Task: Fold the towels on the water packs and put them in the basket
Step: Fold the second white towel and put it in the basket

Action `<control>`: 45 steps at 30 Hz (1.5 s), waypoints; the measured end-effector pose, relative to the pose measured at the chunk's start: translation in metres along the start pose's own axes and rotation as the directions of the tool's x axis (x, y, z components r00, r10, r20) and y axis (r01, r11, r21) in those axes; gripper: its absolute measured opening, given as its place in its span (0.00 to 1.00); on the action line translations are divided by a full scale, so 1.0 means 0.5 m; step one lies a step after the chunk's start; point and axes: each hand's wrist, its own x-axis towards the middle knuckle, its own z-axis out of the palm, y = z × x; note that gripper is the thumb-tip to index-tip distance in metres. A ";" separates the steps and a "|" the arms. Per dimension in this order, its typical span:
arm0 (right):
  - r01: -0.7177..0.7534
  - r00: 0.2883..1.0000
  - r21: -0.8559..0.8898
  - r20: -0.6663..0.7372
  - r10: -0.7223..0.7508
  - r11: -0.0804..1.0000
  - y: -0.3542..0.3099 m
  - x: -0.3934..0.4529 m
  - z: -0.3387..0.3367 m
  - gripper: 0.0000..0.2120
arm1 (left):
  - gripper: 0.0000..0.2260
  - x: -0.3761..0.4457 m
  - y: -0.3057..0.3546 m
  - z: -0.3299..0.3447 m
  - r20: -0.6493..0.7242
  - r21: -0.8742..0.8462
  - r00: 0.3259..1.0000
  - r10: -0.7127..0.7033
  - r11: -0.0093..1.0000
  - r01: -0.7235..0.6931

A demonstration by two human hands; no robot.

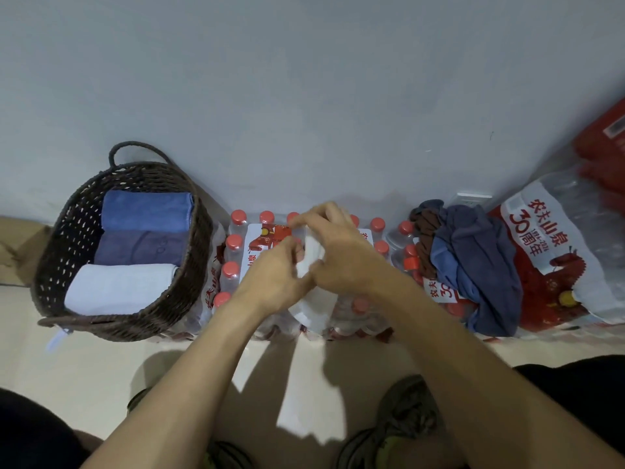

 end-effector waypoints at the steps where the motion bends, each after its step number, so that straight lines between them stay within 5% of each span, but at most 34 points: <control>1: 0.010 0.992 -0.032 0.125 -0.006 0.999 -0.007 -0.002 -0.023 0.35 | 0.11 0.000 0.011 -0.003 0.000 -0.060 0.999 0.046 0.997 -0.046; 4: 0.077 0.932 -0.219 0.362 0.007 0.973 0.001 -0.006 -0.071 0.37 | 0.10 0.002 0.026 -0.007 0.023 -0.116 0.993 0.115 0.987 -0.112; 7: 0.070 0.913 -0.315 0.402 0.067 0.946 0.039 -0.035 -0.101 0.29 | 0.11 -0.002 0.021 0.004 0.057 -0.245 0.985 0.163 0.959 -0.144; 10: -0.042 0.893 -0.180 0.434 0.118 0.983 0.099 -0.077 -0.115 0.14 | 0.08 -0.012 0.019 0.028 0.038 -0.471 0.987 0.154 0.874 -0.118; 15: -0.239 0.859 -0.028 0.459 0.225 0.971 0.169 -0.079 -0.120 0.16 | 0.03 -0.015 0.028 0.078 -0.055 -0.699 0.998 0.014 0.713 -0.048; 17: -0.272 0.857 -0.003 0.454 0.244 0.962 0.190 -0.076 -0.115 0.16 | 0.04 -0.009 0.023 0.084 0.034 -0.728 0.998 -0.052 0.683 0.061; 21: -0.276 0.876 -0.039 0.402 0.268 0.960 0.235 -0.084 -0.084 0.17 | 0.15 -0.004 -0.008 0.104 0.396 -0.608 0.918 -0.027 0.741 0.285; 24: -0.344 0.890 0.009 0.320 0.324 0.939 0.258 -0.081 -0.070 0.16 | 0.12 0.007 -0.018 0.138 0.182 -0.598 0.975 -0.130 0.772 0.214; 27: -0.396 0.918 0.100 0.062 0.391 0.913 0.273 -0.067 -0.064 0.13 | 0.15 0.027 -0.011 0.177 -0.118 -0.613 0.962 -0.244 0.781 0.123; 29: -0.437 0.890 0.129 -0.082 0.448 0.890 0.277 -0.062 -0.061 0.13 | 0.21 0.030 -0.012 0.190 -0.191 -0.559 0.960 -0.204 0.826 0.064; 32: -0.393 0.912 -0.141 -0.182 0.367 0.909 0.281 -0.063 -0.061 0.18 | 0.28 0.020 -0.027 0.200 -0.239 -0.254 0.971 -0.002 0.965 -0.060; 35: -0.185 0.979 -0.140 -0.112 0.170 0.973 0.256 -0.066 -0.067 0.11 | 0.23 0.009 -0.028 0.207 -0.280 0.018 0.936 0.214 0.976 -0.218; 38: -0.073 0.983 -0.171 0.153 0.100 0.983 0.240 -0.085 -0.048 0.14 | 0.16 0.003 -0.030 0.217 -0.188 0.137 0.910 0.369 0.927 -0.348; 41: -0.134 0.927 -0.233 0.314 0.205 0.963 0.249 -0.117 -0.031 0.24 | 0.14 -0.002 -0.049 0.223 0.016 0.153 0.933 0.360 0.921 -0.358; 45: -0.167 0.913 -0.207 0.336 0.230 0.964 0.254 -0.134 -0.028 0.33 | 0.21 -0.015 -0.057 0.223 0.071 0.171 0.941 0.330 0.926 -0.337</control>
